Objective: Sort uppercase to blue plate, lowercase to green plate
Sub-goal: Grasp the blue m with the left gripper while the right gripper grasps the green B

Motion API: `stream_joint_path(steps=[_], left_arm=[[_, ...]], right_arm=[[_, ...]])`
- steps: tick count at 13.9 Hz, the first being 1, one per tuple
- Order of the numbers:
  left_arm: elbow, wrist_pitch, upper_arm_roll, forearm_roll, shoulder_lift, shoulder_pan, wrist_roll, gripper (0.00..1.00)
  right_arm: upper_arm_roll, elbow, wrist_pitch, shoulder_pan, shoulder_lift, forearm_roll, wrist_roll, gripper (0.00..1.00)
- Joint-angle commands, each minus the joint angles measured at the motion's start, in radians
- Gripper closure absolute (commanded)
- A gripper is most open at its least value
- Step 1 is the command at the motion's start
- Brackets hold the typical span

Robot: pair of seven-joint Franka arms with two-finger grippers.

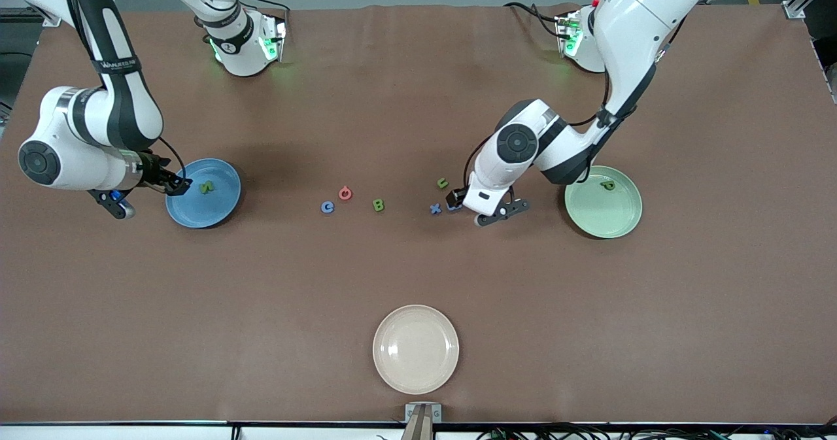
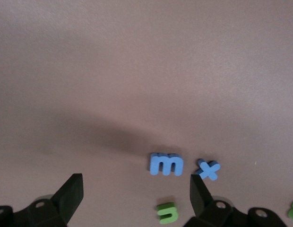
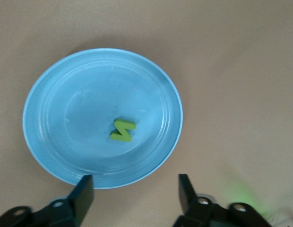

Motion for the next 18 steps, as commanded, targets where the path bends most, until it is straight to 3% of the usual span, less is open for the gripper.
stream_joint_path(steps=[1,7,12,15,18], left_arm=[[0.107,-0.061,0.045,0.046,0.065,-0.076,-0.084,0.01],[0.162,-0.063,0.21,0.042,0.106,-0.269,-0.104,0.01],[0.158,-0.063,0.21,0.045,0.112,-0.269,-0.1,0.18],[0.153,-0.063,0.209,0.045,0.114,-0.268,-0.098,0.31],[0.156,-0.061,0.209,0.039,0.115,-0.269,-0.1,0.33]], right_arm=[[0.013,-0.006,-0.021,0.045,-0.03,0.002,0.059,0.0],[0.013,-0.002,0.014,0.278,-0.047,0.033,0.471,0.0],[0.013,0.002,0.181,0.492,-0.024,0.081,0.86,0.0],[0.013,0.059,0.259,0.607,0.066,0.082,1.027,0.0],[0.013,0.193,0.276,0.695,0.195,0.082,1.147,0.0]])
